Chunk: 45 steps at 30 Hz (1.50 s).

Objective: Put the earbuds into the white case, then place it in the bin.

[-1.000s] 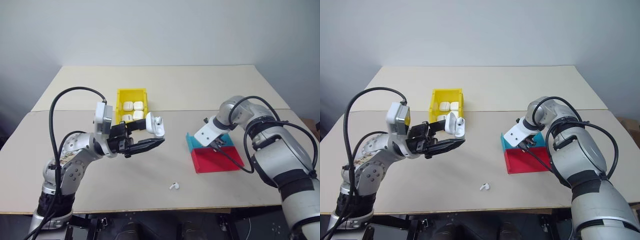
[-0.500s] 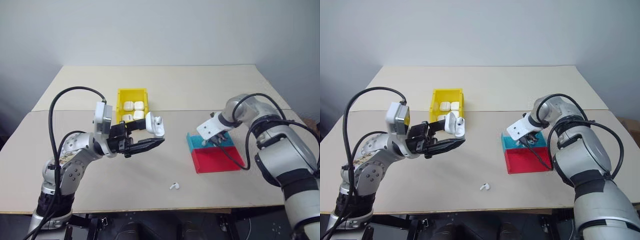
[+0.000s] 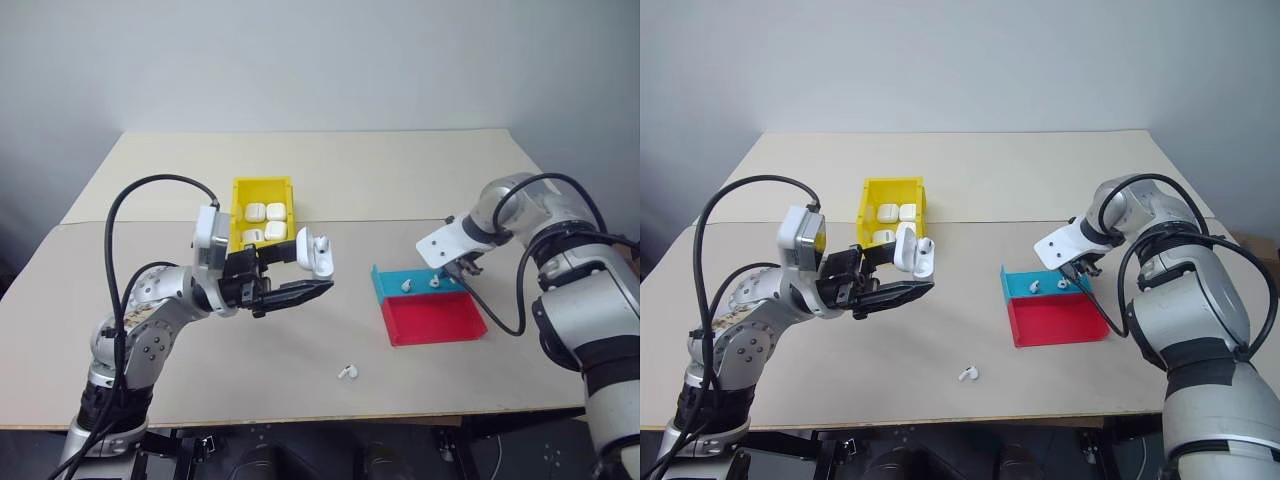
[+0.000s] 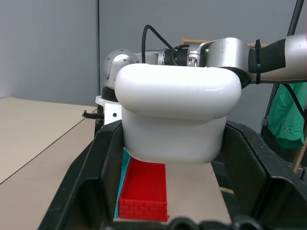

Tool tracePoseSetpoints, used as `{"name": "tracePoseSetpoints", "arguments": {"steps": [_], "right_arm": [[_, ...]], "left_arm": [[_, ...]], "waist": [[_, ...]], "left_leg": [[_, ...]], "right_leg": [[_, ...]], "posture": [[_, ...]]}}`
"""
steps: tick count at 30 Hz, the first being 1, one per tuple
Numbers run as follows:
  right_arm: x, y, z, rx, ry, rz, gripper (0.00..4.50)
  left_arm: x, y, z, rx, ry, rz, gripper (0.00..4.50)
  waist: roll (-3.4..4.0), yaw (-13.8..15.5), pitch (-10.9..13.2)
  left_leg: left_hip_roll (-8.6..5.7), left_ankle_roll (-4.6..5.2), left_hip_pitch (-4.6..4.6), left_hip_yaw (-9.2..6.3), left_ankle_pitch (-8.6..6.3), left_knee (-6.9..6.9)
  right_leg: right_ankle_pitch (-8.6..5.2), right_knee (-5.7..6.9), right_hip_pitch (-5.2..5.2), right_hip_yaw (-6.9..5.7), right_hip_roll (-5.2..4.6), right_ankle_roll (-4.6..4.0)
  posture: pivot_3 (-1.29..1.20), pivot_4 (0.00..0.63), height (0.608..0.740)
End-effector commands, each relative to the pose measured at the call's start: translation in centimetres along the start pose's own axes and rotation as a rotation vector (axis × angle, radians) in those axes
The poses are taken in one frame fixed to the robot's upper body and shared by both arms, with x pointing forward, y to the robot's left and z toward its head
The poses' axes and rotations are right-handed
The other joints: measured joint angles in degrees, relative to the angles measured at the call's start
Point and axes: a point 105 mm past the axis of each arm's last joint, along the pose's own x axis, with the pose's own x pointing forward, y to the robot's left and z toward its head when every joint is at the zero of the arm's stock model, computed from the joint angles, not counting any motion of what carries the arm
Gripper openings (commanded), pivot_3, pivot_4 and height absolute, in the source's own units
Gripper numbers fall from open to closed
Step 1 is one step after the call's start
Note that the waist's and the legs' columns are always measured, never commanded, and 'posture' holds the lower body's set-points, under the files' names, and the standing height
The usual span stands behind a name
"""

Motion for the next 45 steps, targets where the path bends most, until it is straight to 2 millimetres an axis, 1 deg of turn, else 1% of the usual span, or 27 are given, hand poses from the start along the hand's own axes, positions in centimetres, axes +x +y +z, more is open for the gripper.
{"name": "tracePoseSetpoints", "arguments": {"steps": [1, 4, 10, 17, 27, 45], "right_arm": [[-0.8, 0.0, -0.6, -0.063, 0.047, -0.014, 1.68], [-0.6, 0.1, -0.8, -0.099, 0.067, -0.015, 1.68], [0.8, 0.8, -0.8, -0.087, 0.055, -0.020, 1.68], [1.6, 1.1, -0.3, -0.064, 0.013, -0.024, 1.68], [1.8, 0.2, 0.5, -0.048, -0.023, -0.068, 1.68], [2.0, 0.4, 0.3, -0.030, -0.010, -0.051, 1.68]], "left_arm": [[0.2, -0.4, 0.8, 0.034, -0.018, -0.017, 2.77], [0.1, -0.6, 0.8, 0.034, -0.017, -0.014, 2.77], [0.0, -0.7, 0.8, 0.035, -0.018, -0.009, 2.77], [-0.1, -0.7, 0.9, 0.036, -0.014, -0.009, 2.77], [0.0, -0.7, 0.9, 0.031, -0.014, -0.009, 2.77], [0.0, -0.9, 0.8, 0.029, -0.017, -0.006, 2.77]], "waist": [[0.01, 0.0, 0.0], [0.02, 0.0, 0.0], [0.02, 0.0, 0.0], [0.05, 0.0, 0.0], [0.06, 0.0, 0.0], [0.06, 0.0, 0.0]], "left_leg": [[0.00, 0.00, 0.00, 0.00, 0.00, 0.00], [0.00, 0.00, 0.00, 0.00, 0.00, 0.00], [0.00, -0.02, 0.01, 0.00, 0.01, 0.00], [0.00, -0.03, 0.01, 0.00, 0.02, 0.00], [0.00, -0.04, 0.01, 0.00, 0.02, 0.00], [0.00, -0.04, 0.02, -0.01, 0.03, 0.00]], "right_leg": [[0.00, 0.00, 0.00, 0.00, 0.00, 0.00], [0.00, 0.00, 0.00, 0.00, 0.00, 0.00], [0.00, 0.00, 0.01, 0.00, 0.00, 0.00], [0.00, 0.00, 0.01, 0.00, 0.00, 0.00], [0.00, 0.00, 0.02, 0.00, 0.00, 0.00], [0.00, 0.00, 0.02, 0.00, 0.00, 0.00]], "posture": [[0.00, 0.150, 0.740], [0.00, 0.150, 0.740], [0.00, 0.150, 0.740], [0.00, 0.150, 0.740], [0.00, 0.150, 0.740], [0.00, 0.150, 0.740]]}}
